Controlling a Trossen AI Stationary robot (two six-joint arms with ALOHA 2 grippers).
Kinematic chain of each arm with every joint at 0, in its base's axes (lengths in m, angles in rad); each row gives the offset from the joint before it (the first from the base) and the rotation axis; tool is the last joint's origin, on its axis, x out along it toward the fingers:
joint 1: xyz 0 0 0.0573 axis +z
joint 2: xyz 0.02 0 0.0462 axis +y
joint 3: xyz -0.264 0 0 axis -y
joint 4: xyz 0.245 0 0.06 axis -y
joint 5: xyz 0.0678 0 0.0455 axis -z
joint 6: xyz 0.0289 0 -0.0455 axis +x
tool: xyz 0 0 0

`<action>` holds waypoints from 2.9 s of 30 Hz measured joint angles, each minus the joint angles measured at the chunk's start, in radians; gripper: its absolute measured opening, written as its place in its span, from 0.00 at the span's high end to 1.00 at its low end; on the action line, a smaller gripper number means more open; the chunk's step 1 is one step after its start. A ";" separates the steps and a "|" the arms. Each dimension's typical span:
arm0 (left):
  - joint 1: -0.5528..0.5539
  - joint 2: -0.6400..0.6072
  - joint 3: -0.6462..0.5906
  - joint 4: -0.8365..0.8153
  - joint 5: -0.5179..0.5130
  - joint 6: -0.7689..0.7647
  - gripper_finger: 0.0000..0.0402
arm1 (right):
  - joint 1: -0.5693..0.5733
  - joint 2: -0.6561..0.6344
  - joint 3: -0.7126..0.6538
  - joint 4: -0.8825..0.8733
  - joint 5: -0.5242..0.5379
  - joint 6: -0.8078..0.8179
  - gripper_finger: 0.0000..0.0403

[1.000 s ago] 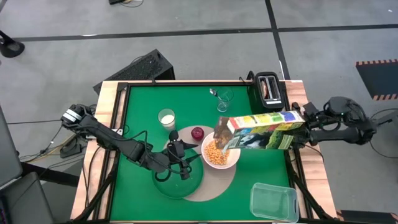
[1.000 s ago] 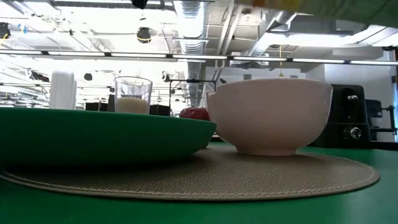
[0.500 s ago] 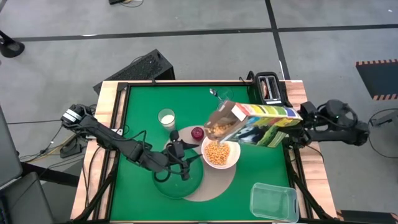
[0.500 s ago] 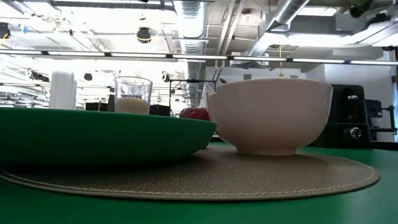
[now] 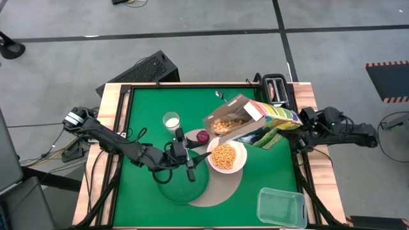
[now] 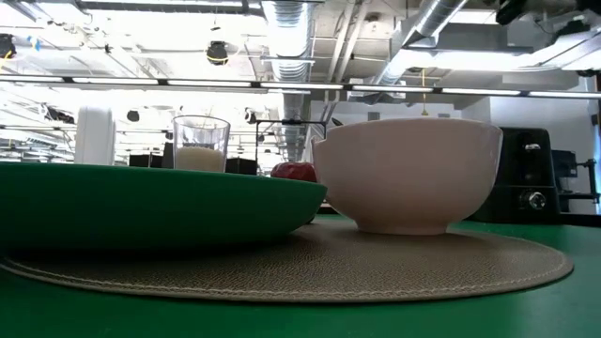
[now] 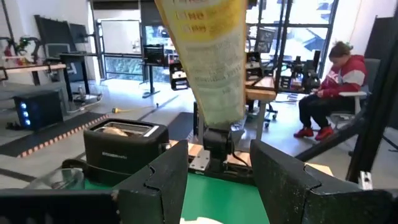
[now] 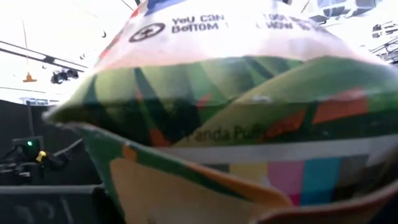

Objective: Arrange a breakfast setting
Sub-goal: Pour the cereal into the white bowl

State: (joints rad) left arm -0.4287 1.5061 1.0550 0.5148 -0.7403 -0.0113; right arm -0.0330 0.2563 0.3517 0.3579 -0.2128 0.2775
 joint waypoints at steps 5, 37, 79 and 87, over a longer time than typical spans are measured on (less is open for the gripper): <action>0.015 0.000 0.000 0.000 0.028 -0.048 0.54 | 0.000 0.067 -0.001 0.053 -0.002 -0.021 0.42; 0.100 0.001 0.001 0.243 0.177 0.080 0.00 | 0.000 0.662 -0.001 0.762 0.005 -0.035 0.42; 0.154 -0.001 0.001 0.301 0.202 0.150 0.71 | 0.044 1.085 0.095 1.147 0.034 0.049 0.38; 0.142 0.001 0.001 0.292 0.194 0.175 0.71 | 0.055 1.040 0.095 1.051 -0.010 0.061 0.29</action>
State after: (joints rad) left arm -0.2870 1.5076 1.0561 0.8073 -0.5458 0.1639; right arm 0.0221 1.2966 0.4465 1.4089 -0.2232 0.3380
